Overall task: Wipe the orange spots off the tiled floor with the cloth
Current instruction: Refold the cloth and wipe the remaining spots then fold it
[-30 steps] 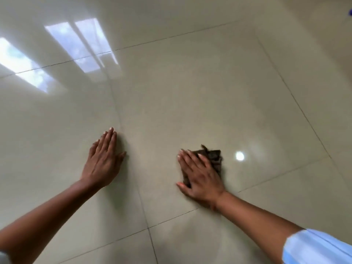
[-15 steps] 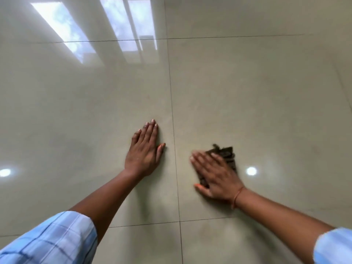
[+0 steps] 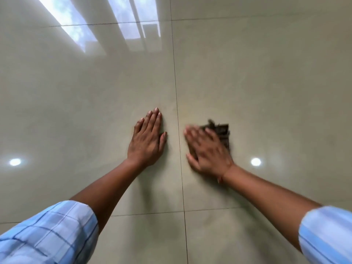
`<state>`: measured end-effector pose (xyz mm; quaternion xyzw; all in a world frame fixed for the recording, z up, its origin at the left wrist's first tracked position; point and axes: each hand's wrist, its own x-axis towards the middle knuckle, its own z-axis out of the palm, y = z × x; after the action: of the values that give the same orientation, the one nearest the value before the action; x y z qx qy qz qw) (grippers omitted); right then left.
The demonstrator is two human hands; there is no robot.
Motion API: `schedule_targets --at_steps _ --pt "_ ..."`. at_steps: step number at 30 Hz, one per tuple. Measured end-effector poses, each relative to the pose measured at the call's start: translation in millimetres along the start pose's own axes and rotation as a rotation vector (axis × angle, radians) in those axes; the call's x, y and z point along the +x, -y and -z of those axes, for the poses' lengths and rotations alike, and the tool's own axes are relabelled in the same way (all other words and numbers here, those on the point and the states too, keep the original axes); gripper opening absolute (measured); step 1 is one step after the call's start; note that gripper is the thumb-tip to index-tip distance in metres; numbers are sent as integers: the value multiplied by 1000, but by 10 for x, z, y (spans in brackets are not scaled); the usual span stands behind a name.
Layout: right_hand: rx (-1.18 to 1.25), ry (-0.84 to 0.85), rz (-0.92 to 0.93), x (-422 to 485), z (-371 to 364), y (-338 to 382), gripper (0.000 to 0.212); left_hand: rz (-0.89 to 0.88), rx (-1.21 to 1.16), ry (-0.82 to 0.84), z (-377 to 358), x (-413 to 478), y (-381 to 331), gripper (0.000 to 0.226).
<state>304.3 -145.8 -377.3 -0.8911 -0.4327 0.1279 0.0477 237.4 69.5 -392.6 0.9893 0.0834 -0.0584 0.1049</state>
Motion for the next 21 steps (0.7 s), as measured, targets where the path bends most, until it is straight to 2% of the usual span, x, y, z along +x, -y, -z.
schedule_targets --at_steps 2,3,4,6,8,9,11,13,14,16,18,19,20,21 --pt "40 -17 -229 230 48 92 73 10 -3 -4 -23 -6 24 63" --pt "72 -45 -273 145 -17 234 73 9 -1 1 -20 -2 18 63" --pt "97 -46 -233 -84 -103 415 72 8 1 7 -4 -1 4 64" --pt "119 58 5 -785 -211 733 72 15 10 29 29 -12 -14 66" --pt "77 81 196 -1028 -198 441 70 16 16 34 51 -13 -38 67" --pt "38 22 177 -944 -183 208 70 16 14 32 52 -16 -49 68" --pt "64 -42 -148 -538 -19 -290 71 33 -9 3 48 -7 -68 68" --pt "102 -59 -445 -407 43 -416 74 15 -50 -13 54 26 -204 69" --pt "107 -102 -467 -526 -27 -347 75 -34 -68 -13 66 73 -350 69" --pt "85 -49 -248 -1009 -169 -45 74 -145 -109 11 90 158 -678 69" --pt "34 27 -24 -1393 -186 -271 73 -273 -133 73 77 240 -1069 69" --pt "-6 -14 -45 -1467 -162 -572 73 -360 -129 105 36 279 -1300 68" --pt "0 -43 -178 -1403 -89 -859 73 -441 -113 124 6 288 -1434 67" --pt "32 -95 -394 -1349 -17 -1189 74 -529 -96 140 -51 323 -1605 66"
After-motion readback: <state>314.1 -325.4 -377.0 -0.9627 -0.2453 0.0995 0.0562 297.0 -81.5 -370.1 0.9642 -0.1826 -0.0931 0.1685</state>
